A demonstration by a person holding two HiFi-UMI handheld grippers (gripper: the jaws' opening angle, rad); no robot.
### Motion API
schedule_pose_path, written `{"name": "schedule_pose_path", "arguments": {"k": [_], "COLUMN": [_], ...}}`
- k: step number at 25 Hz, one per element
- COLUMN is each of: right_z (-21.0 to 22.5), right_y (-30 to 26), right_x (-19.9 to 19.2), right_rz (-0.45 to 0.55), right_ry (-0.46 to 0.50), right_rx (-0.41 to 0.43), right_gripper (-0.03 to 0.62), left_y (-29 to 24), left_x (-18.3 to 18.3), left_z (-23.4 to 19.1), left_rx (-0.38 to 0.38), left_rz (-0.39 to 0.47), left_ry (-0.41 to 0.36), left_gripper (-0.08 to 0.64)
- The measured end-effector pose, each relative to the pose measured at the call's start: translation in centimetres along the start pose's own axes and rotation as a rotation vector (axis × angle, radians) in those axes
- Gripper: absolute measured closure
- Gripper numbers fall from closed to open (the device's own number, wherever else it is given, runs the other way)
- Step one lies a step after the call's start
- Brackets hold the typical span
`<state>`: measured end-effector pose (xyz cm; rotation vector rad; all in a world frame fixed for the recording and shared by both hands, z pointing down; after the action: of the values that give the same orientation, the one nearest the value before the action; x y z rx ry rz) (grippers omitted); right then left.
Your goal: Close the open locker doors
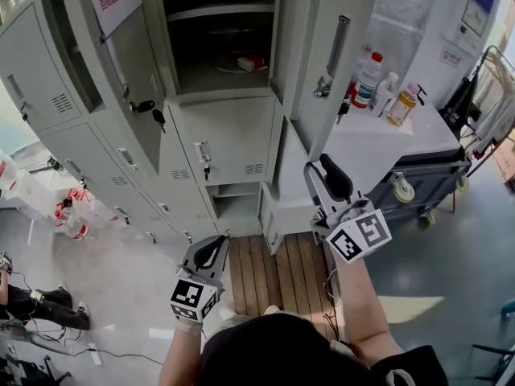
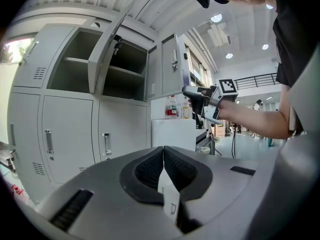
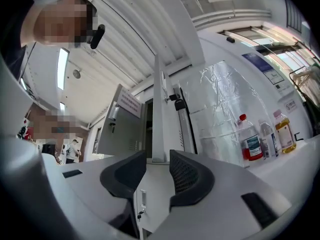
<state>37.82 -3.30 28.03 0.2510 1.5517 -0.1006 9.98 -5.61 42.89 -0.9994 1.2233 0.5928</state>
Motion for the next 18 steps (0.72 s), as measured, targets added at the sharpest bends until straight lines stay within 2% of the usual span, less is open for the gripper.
{"name": "schedule_pose_path", "arguments": {"k": [6,18], "right_z": [-1.0,-6.3], "right_y": [-1.0,-5.4], "right_x": [0.3,0.0], "right_rz": [0.041,0.036], "right_ry": [0.007,0.035], "right_rx": [-0.040,0.029], "right_gripper": [0.474,0.468], "left_y": [0.7,3.5], "left_x": [-0.7,-2.0], "left_z": [-1.8,-6.4], "left_rx": [0.006,0.048], "left_rz": [-0.004,0.010], "left_ry": [0.013,0.022], "left_gripper": [0.540,0.540]}}
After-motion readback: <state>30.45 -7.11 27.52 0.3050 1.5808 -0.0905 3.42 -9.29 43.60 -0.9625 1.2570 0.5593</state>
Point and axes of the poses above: the fingertips, and each gripper's own axes: y backward along the fingers, z to its right, x out of its top, the point moved 7 cm from there along y, backward along the fingers, and after that the axes turned 11 degrees about -z, right-handed, at the moved point
